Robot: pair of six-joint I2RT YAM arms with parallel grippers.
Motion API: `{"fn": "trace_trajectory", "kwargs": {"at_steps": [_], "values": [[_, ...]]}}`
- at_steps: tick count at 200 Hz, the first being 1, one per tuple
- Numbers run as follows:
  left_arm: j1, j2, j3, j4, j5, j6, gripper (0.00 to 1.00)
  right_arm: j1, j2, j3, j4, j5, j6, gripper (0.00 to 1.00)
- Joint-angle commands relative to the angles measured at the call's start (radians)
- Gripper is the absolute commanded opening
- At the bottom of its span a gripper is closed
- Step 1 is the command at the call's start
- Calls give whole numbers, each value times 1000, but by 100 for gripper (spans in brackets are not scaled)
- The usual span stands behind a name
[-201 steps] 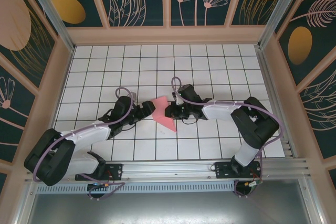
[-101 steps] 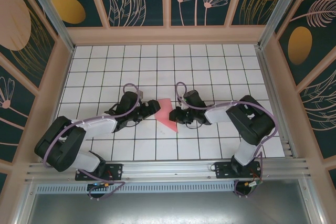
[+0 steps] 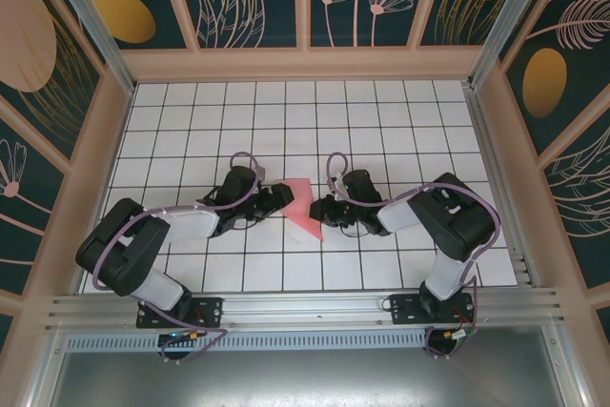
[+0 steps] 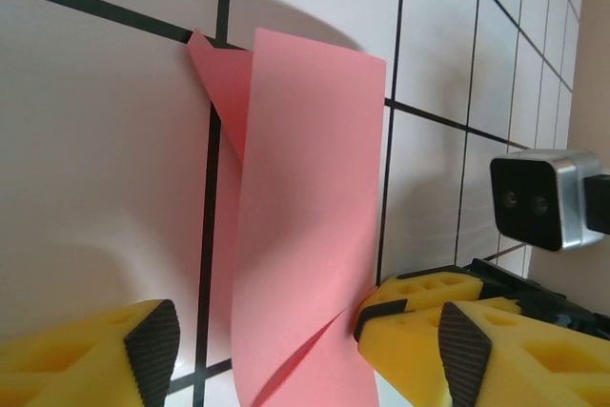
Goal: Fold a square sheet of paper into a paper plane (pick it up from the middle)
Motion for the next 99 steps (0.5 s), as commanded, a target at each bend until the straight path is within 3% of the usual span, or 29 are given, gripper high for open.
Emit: {"fn": "trace_trajectory", "kwargs": {"at_steps": [1,27,44,99], "values": [[5,32,29,52,20,-20,73,0,51,-33,-32,-6,13,19],[5,59,40,68,19,-34,72,-4,56,-30,-29,-9,13,19],[5,79,48,104,45,-45,66,-4,61,-30,-29,-8,13,19],[5,112,75,137,75,-54,30,-11,59,-27,-20,-17,22,21]]}}
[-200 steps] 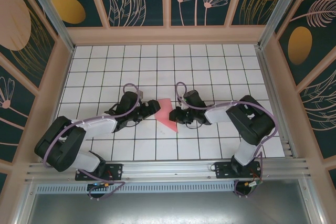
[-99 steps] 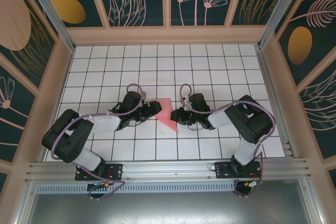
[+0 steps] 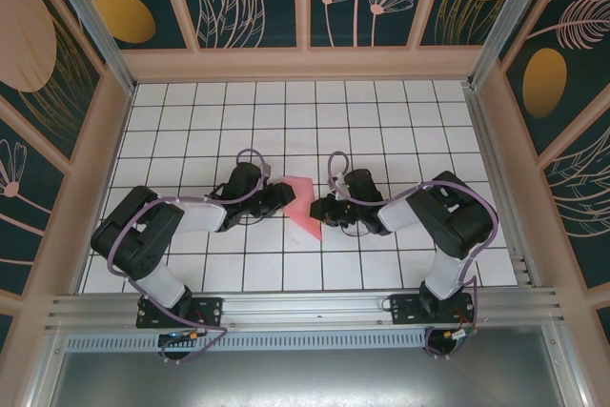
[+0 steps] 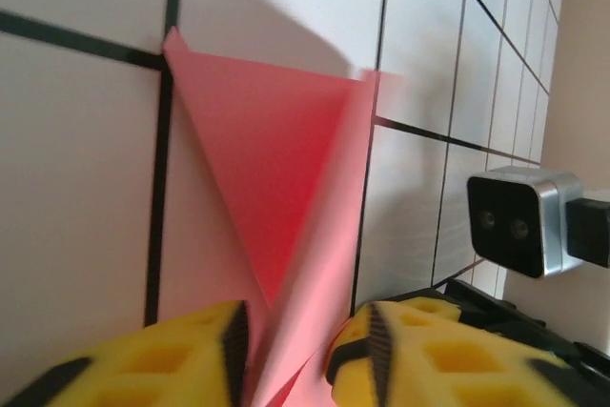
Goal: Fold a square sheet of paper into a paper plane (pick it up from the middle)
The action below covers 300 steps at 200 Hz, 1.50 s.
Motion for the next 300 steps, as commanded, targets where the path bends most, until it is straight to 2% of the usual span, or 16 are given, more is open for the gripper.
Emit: {"fn": "trace_trajectory", "kwargs": {"at_steps": [1,31,52,61,74,92,128,145,198,236,266,300], "values": [[5,14,26,52,26,-7,29,4,42,-27,-47,20,2,21],[5,-6,28,39,12,-16,9,2,-41,-1,-109,34,-25,25],[5,-34,31,4,-17,-15,0,3,-143,24,-212,99,-60,30],[6,-48,29,-5,-28,-17,0,5,-197,27,-262,142,-74,34],[5,-66,22,-11,-38,-27,0,15,-282,29,-337,239,-99,41],[5,-83,16,-21,-45,-44,0,55,-391,22,-409,386,-153,44],[5,-91,22,-33,-43,-53,0,297,-480,-14,-416,783,-356,47],[5,-89,26,-42,-46,-51,0,392,-474,-17,-400,942,-432,48],[5,-65,34,-40,-34,-53,0,562,-285,31,-320,1199,-628,49],[6,-60,36,-46,-32,-46,0,599,-183,67,-297,1282,-706,47],[5,-59,36,-44,-27,-44,0,600,-115,105,-315,1349,-725,37],[6,-62,37,-50,-24,-42,0,605,-85,115,-308,1359,-725,34]]}}
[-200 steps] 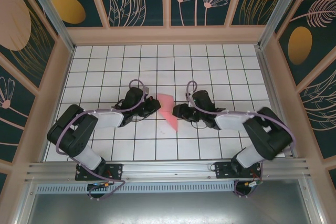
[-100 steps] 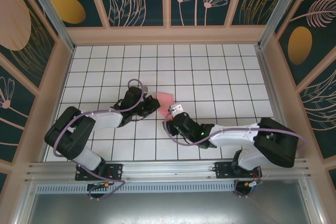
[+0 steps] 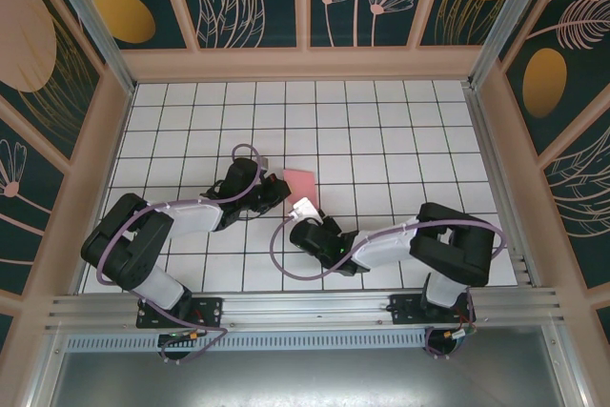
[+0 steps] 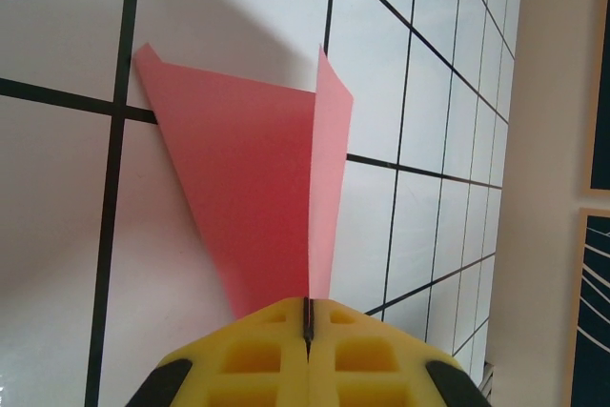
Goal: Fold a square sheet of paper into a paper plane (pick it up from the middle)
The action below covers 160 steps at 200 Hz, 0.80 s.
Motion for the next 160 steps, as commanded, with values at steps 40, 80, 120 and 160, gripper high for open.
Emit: {"fn": "trace_trajectory", "kwargs": {"at_steps": [40,80,120,160], "values": [[5,13,20,-17,18,1,0,23,32,29,10,64,-11,29],[5,10,21,-23,17,2,1,27,29,27,7,64,1,23],[5,-15,11,-42,6,5,10,26,28,24,-13,58,45,10],[5,-111,-10,-118,-67,39,38,18,-14,-35,80,-49,54,3]]}}
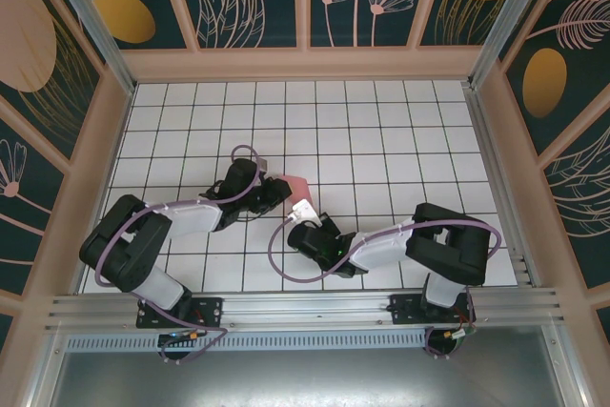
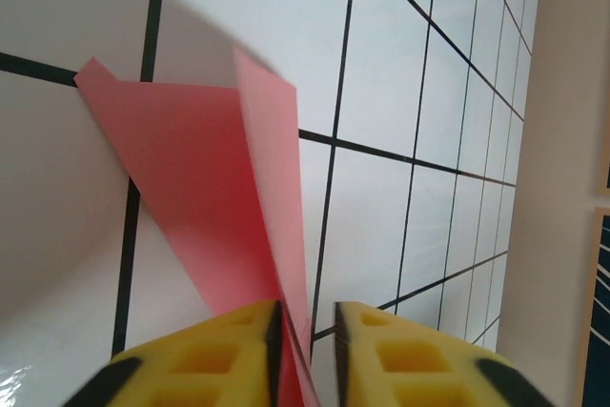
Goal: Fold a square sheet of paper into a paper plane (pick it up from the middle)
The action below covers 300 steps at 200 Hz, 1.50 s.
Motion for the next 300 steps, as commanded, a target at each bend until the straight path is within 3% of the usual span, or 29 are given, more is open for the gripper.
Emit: {"fn": "trace_trajectory", "kwargs": {"at_steps": [1,10,36,58,102,185,300], "values": [[5,-93,-8,-75,-63,32,39,-3,-33,-38,72,-73,27,3],[5,-136,-11,-129,-119,46,52,-9,-53,-58,99,-116,33,2],[5,-273,-26,-262,-281,76,71,-63,-121,-129,205,-311,87,1],[5,-387,-52,-319,-372,76,75,-115,-165,-181,282,-462,136,0],[5,-510,-134,-299,-405,49,74,-194,-192,-231,341,-642,208,0],[5,-487,-154,-255,-343,46,71,-283,-178,-278,417,-848,357,0],[6,-444,-154,-233,-287,45,67,-297,-48,-248,450,-917,457,0]]}}
